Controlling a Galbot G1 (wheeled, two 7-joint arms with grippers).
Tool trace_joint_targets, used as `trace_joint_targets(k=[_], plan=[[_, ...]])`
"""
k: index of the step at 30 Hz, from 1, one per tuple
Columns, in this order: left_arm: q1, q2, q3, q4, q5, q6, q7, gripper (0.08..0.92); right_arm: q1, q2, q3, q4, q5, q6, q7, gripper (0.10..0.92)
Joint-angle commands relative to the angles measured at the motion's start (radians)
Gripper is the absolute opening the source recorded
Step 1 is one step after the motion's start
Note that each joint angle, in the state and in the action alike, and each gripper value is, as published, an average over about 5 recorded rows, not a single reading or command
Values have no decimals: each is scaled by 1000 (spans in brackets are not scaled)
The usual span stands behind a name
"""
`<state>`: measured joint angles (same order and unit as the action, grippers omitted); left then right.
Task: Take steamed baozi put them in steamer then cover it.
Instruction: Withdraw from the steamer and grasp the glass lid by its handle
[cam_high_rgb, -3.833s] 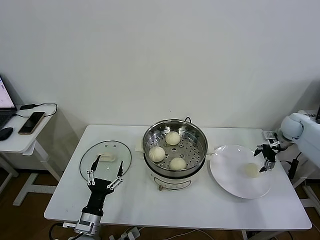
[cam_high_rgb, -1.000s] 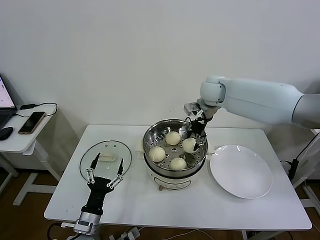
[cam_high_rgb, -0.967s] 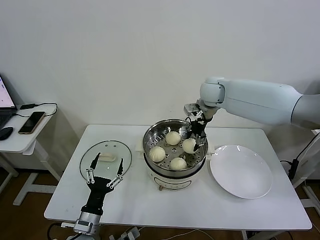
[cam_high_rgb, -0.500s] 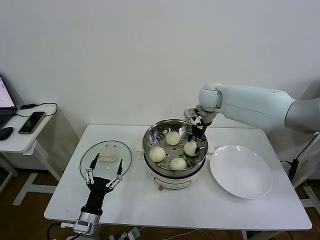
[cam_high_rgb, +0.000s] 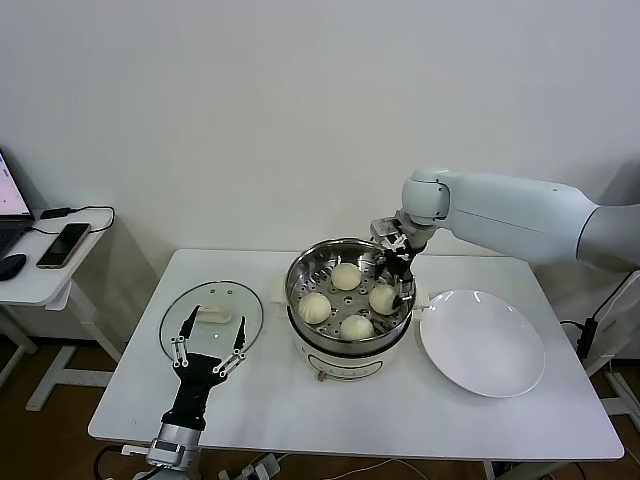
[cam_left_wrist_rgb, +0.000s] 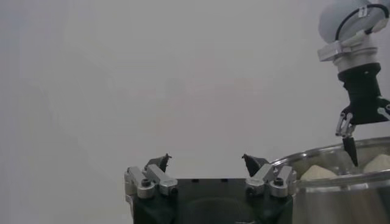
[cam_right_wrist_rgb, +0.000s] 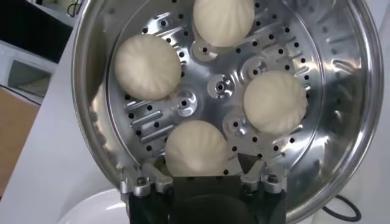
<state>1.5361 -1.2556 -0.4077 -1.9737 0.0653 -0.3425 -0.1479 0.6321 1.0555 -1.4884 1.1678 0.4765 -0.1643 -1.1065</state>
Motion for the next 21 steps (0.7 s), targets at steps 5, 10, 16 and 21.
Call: trace_joint_targets(k=[5, 10, 16, 21], plan=[[-3, 5, -1, -6, 32, 5, 0, 823, -63, -217, 346, 191, 134, 128, 554, 823], [-9, 12, 0, -20, 81, 7, 7, 823, -193, -328, 448, 298, 160, 141, 1178, 823], [-34, 15, 11, -29, 163, 21, -8, 823, -489, -436, 713, 361, 163, 271, 1523, 823], [-69, 13, 21, -17, 275, 59, -70, 823, -888, -493, 1082, 393, 111, 355, 1578, 823]])
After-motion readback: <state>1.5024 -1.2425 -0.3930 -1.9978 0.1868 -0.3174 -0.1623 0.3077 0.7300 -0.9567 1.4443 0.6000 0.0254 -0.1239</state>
